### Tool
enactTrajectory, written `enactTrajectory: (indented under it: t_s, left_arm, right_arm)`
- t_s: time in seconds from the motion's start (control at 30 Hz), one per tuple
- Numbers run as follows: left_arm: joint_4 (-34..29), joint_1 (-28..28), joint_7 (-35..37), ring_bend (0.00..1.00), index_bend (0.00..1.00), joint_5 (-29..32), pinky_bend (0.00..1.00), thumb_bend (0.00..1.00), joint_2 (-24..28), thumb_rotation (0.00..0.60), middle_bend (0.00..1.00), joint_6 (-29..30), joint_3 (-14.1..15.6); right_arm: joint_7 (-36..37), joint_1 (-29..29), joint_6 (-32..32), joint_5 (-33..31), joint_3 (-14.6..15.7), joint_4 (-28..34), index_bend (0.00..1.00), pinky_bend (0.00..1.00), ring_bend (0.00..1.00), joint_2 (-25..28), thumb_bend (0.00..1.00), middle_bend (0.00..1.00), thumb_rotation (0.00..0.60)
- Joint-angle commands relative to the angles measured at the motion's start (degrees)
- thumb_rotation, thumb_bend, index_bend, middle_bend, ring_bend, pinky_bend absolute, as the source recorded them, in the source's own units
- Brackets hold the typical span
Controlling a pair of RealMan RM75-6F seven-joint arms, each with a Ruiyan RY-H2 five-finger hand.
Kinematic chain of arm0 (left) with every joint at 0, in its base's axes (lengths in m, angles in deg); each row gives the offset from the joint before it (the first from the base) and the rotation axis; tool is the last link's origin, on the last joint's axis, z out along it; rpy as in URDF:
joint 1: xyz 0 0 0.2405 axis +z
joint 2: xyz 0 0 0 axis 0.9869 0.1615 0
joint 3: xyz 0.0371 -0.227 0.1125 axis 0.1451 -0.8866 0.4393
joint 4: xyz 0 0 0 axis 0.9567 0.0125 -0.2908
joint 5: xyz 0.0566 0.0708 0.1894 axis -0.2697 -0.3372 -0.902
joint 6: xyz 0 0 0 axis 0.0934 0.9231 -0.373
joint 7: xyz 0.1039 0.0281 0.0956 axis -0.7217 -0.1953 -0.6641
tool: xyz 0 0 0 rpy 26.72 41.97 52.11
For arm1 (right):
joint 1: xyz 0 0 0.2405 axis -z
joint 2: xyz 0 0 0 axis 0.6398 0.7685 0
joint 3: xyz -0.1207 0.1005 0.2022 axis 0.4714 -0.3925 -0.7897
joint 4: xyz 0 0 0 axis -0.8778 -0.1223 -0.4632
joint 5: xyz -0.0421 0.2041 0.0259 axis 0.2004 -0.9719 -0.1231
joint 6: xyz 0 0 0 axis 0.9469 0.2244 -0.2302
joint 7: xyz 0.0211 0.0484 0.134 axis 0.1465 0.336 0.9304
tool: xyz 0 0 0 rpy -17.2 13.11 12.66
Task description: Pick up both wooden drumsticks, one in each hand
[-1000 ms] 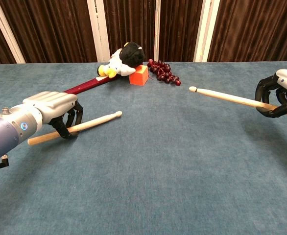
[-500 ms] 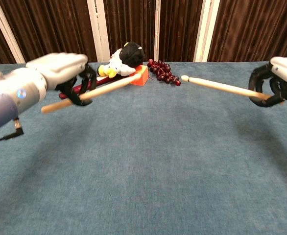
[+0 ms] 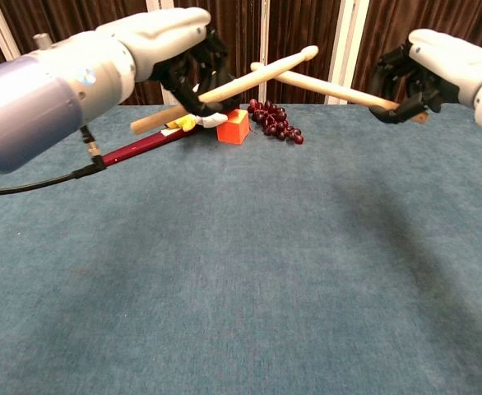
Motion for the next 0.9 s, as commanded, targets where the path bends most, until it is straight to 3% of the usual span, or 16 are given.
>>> enactTrajectory:
  t_s: [0.03, 0.47, 0.9]
  left_arm:
    - [-0.5, -0.9, -0.7, 0.81, 0.60, 0.9, 0.94, 0.59, -0.7, 0.600, 0.68, 0.5, -0.6]
    - [-2.4, -1.0, -2.6, 0.81, 0.60, 2.1, 0.94, 0.59, -0.6, 0.600, 0.68, 4.1, -0.3]
    - [-0.2, -1.8, -1.4, 0.81, 0.60, 3.5, 0.94, 0.59, -1.8, 0.600, 0.68, 4.4, -0.1]
  right_arm:
    - [-0.8, -0.5, 0.7, -1.2, -0.9, 2.0, 0.81, 0.78, 0.77, 0.0, 0.56, 0.68, 0.600]
    - [-2.3, -0.3, 3.0, -0.9, -0.1, 7.8, 0.81, 0.78, 0.77, 1.5, 0.56, 0.68, 0.600]
    - [-1.6, 0.1, 4.5, -1.0, 0.7, 8.6, 0.81, 0.78, 0.77, 2.0, 0.56, 0.68, 0.600]
